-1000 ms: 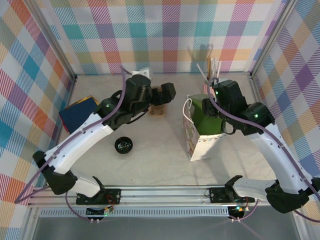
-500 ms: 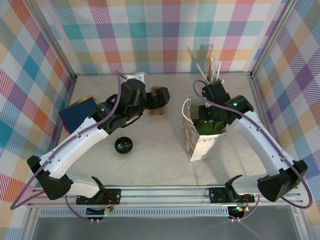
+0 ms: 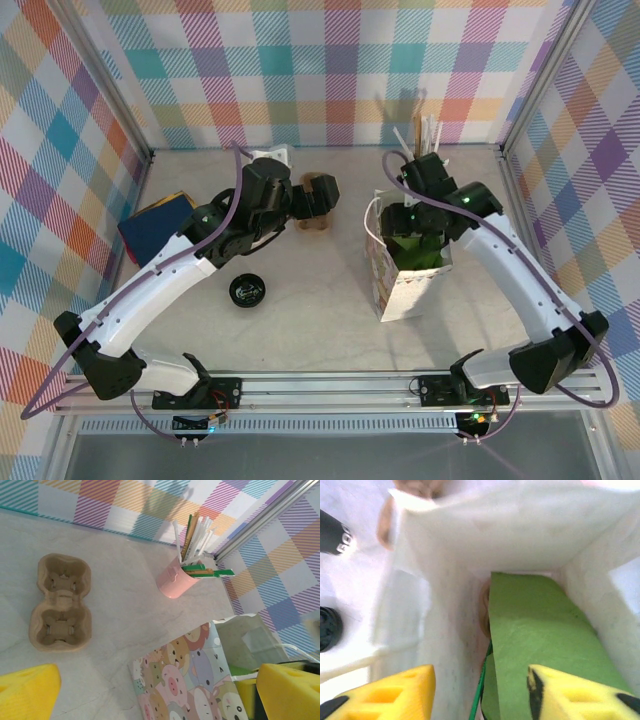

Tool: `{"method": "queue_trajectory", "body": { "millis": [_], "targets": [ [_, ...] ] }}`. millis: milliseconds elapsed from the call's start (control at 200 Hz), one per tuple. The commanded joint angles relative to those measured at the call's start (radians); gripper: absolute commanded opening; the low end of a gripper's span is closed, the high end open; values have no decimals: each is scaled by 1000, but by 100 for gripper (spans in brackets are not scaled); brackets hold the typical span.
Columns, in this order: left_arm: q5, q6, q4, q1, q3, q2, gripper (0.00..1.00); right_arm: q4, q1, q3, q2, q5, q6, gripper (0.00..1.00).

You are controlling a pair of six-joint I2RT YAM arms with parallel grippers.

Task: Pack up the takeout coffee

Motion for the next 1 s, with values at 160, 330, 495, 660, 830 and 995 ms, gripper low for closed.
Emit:
{"method": "queue_trajectory", "body": {
  "millis": [160, 330, 495, 660, 830, 995],
  "targets": [
    [-94, 62, -121, 106, 31, -45, 100, 13, -44, 102, -128, 175, -39, 85],
    [-212, 120, -151, 222, -32, -93, 100, 138, -196, 54, -182, 198, -38, 99],
    [-261, 152, -113, 380, -155, -125, 100, 236, -413, -14, -188, 113, 38, 99],
    [-373, 224, 60, 504, -353, -108, 100, 323, -519, -153, -162, 109, 66, 99],
    [-478, 230, 155, 638, -458, 13, 100, 619, -523, -459, -171, 214, -11, 99],
    [-452, 279, 290, 701, -556, 133, 100, 864, -523, -666, -58, 224, -82, 99]
  ]
}}
